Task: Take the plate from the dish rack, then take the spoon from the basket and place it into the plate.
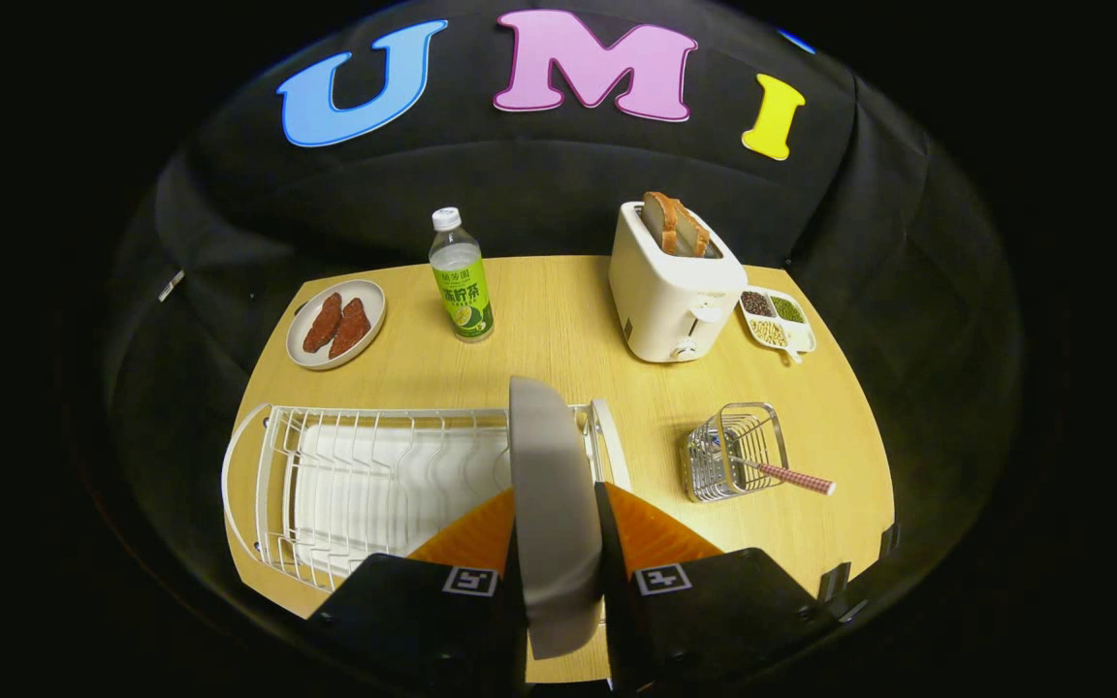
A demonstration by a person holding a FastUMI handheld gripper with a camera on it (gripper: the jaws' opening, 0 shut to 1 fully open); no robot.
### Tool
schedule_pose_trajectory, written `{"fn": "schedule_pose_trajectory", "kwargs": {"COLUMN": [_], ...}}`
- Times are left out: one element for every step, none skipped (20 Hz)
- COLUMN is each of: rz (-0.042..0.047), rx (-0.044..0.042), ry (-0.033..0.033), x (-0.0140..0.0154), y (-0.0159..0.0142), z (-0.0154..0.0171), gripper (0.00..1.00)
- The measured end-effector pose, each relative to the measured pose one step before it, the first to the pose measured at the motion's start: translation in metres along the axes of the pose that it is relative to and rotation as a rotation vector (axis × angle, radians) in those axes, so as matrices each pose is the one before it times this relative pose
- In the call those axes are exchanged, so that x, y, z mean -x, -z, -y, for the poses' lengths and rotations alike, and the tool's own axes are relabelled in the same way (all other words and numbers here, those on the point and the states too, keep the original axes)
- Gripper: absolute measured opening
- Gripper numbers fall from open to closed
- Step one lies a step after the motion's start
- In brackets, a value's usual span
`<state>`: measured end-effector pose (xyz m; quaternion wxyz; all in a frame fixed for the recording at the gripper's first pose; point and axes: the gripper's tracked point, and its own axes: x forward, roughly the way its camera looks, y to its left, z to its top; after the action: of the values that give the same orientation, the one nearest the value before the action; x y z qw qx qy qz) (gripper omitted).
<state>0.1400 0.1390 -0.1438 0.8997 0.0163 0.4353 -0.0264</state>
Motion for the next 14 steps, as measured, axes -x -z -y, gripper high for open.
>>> {"fn": "schedule_pose_trajectory", "kwargs": {"rz": [0.00600, 0.00988, -0.00424, -0.00375, -0.01272, -0.01330, -0.00639, 0.01193, 0.00479, 0.00606, 0.00953, 0.01620, 0.01610, 0.01120], "rx": [-0.00297, 0.00064, 0.00792, -0.00559, -0.00981, 0.00185, 0.00767, -0.00642, 0.00289, 0.00661, 0.00645, 0.00300, -0.00048, -0.00679], "ry": [-0.00066, 0.00137, 0.01114, -0.02063, -0.00880, 0.00090, -0.00438, -0.01852, -0.02365, -0.02838, -0.02350, -0.02347, -0.02494, -0.02714], "x": [0.00135, -0.00003, -0.00197, 0.00067, 0.00175, -0.00463, -0.00122, 0.00301, 0.00177, 0.00445, 0.00489, 0.00571, 0.00675, 0.00869], "y": [-0.00265, -0.00114, 0.00138, 0.00402, 0.00485, 0.00600, 0.00263, -0.00076, 0.00036, 0.00126, -0.00149, -0.00276, -0.00209, -0.00060], "z": [0.00090, 0.00147, 0.00451, -0.00214, -0.00470, 0.00473, 0.00287, -0.00260, -0.00231, -0.00158, -0.00026, 0.00151, 0.00178, 0.00120], "gripper": [0.36, 0.36, 0.34, 0.32, 0.30, 0.28, 0.28, 0.28, 0.28, 0.28, 0.28, 0.28, 0.28, 0.28]}}
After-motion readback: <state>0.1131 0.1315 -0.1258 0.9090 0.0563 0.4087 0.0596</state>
